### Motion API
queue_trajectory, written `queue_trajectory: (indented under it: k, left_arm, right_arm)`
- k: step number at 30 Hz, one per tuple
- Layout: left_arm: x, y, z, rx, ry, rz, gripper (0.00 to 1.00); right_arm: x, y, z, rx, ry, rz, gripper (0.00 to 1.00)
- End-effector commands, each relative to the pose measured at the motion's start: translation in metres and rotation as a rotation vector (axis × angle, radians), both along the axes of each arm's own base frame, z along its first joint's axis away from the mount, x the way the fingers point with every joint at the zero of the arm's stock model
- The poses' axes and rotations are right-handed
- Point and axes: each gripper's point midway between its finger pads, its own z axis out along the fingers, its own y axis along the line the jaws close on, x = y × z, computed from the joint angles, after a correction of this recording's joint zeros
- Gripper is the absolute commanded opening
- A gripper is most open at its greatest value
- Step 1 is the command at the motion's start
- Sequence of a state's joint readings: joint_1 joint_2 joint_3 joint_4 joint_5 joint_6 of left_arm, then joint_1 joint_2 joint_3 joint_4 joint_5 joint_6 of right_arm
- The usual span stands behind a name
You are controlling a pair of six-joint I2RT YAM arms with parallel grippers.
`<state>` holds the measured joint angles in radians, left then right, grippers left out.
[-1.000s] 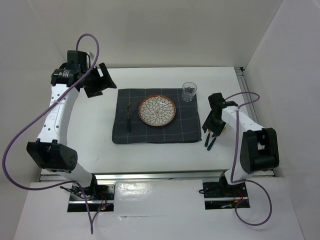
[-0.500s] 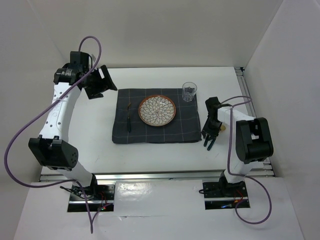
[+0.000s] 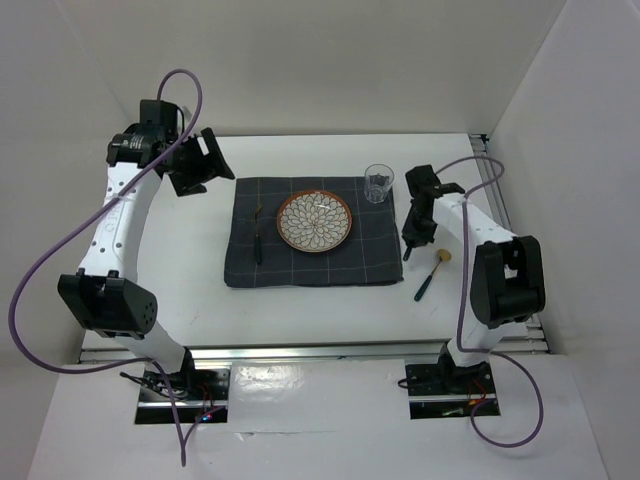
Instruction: Set the dinner table for one person
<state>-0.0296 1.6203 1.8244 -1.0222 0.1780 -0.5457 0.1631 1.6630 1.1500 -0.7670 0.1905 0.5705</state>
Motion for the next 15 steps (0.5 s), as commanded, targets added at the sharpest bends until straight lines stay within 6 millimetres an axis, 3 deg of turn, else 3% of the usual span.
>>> queue_trajectory:
  k: [1,5,15]
  left_arm:
    - [0.003,-0.001,0.014,0.014,-0.044,-0.035,0.89]
    - [0.005,-0.001,0.016,0.014,-0.045,-0.035,0.89]
    - [0.004,0.0,0.024,0.022,-0.057,-0.028,0.89]
  right_arm:
    - [0.024,0.026,0.036,0.009,-0.079,0.124,0.01]
    - [0.032,0.067,0.019,0.047,-0.023,0.235,0.01]
    - [0.031,0.116,-0.013,0.097,0.036,0.343,0.01]
